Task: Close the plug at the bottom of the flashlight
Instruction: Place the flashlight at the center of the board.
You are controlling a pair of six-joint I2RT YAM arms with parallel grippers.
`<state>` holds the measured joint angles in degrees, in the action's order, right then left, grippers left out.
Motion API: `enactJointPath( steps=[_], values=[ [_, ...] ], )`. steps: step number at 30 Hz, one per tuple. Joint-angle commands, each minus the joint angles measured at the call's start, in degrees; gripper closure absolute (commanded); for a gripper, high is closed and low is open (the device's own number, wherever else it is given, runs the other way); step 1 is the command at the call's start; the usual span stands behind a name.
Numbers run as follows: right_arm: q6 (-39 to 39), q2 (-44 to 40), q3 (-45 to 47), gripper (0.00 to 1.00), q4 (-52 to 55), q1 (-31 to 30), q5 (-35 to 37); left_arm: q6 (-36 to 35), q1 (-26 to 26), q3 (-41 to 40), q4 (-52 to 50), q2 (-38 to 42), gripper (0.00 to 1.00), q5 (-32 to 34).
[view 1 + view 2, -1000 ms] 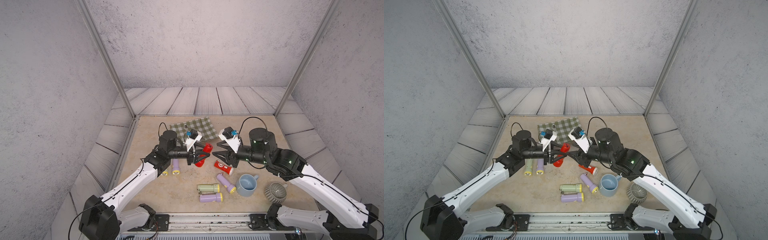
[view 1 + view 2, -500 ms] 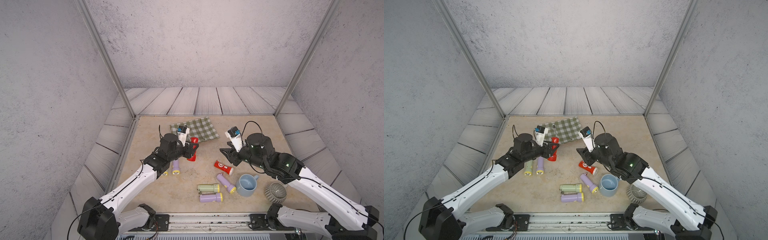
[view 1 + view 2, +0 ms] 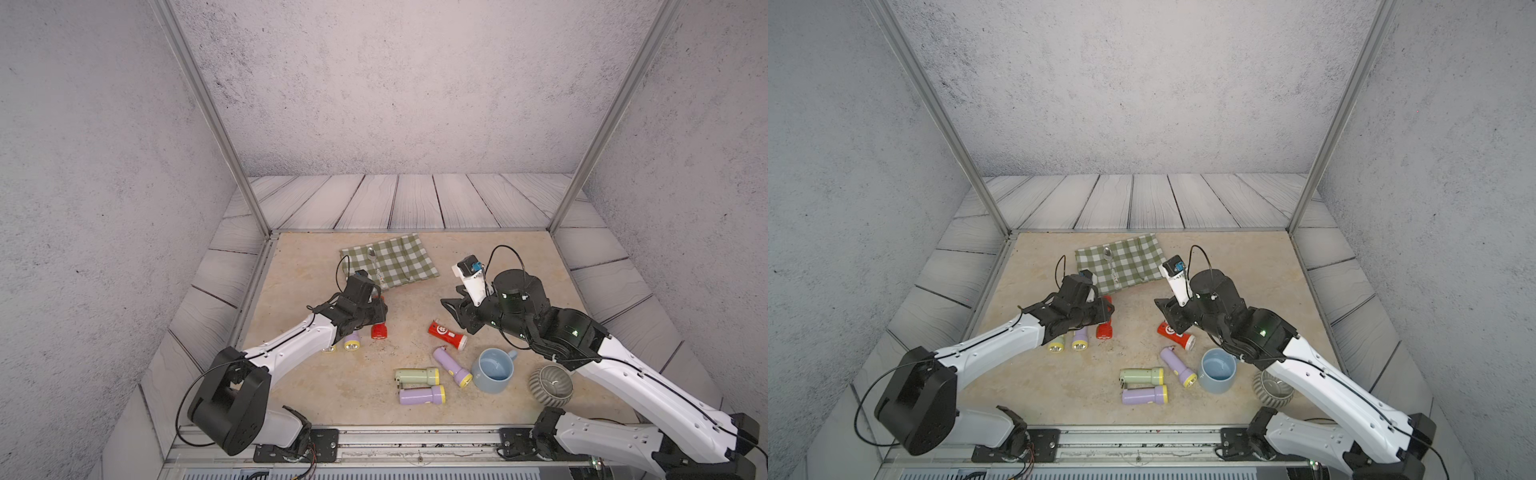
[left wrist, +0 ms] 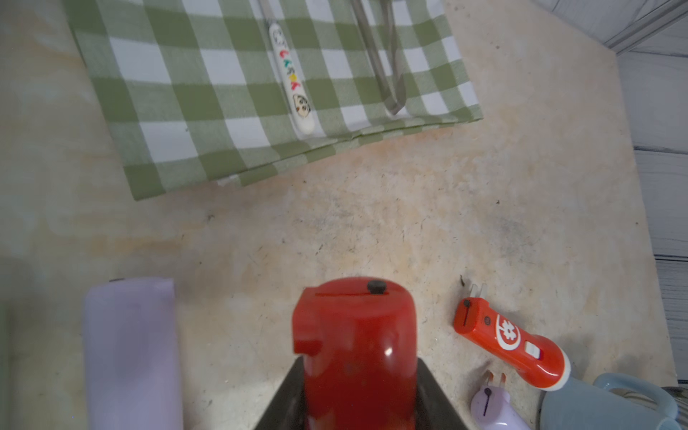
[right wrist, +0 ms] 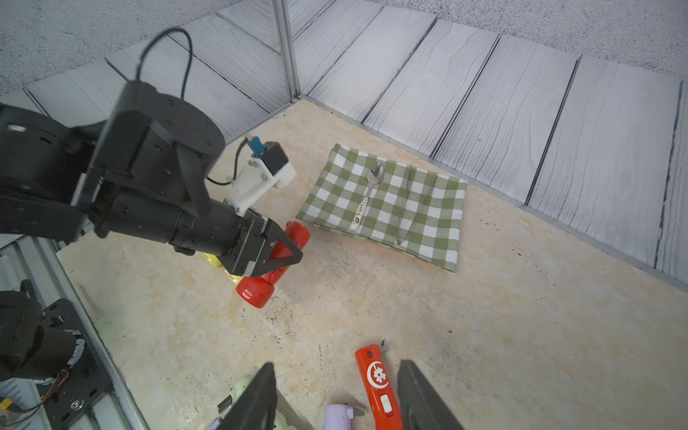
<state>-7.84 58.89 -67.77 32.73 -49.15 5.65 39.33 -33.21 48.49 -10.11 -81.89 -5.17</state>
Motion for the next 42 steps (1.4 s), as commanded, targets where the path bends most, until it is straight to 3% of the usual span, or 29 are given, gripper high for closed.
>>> enactJointPath(
  steps=[1,12,33,42],
  values=[
    [-0.6,-1.13,0.35,0.46,-0.45,0.15,1.28,3.23,-0.8,1.81,0.01,-1.92,1.0,0.6],
    [-0.78,-0.72,0.95,0.45,-0.9,0.21,1.22,2.88,-0.9,2.46,-0.59,-9.41,1.0,-0.03],
    [-0.43,-0.45,1.27,0.43,-1.13,0.12,1.12,2.29,1.39,3.76,-3.42,-14.7,0.75,1.9],
    [-0.34,-0.18,1.24,0.43,-1.09,0.2,0.94,2.16,1.83,3.69,-3.43,-15.19,0.57,2.09]
  ],
)
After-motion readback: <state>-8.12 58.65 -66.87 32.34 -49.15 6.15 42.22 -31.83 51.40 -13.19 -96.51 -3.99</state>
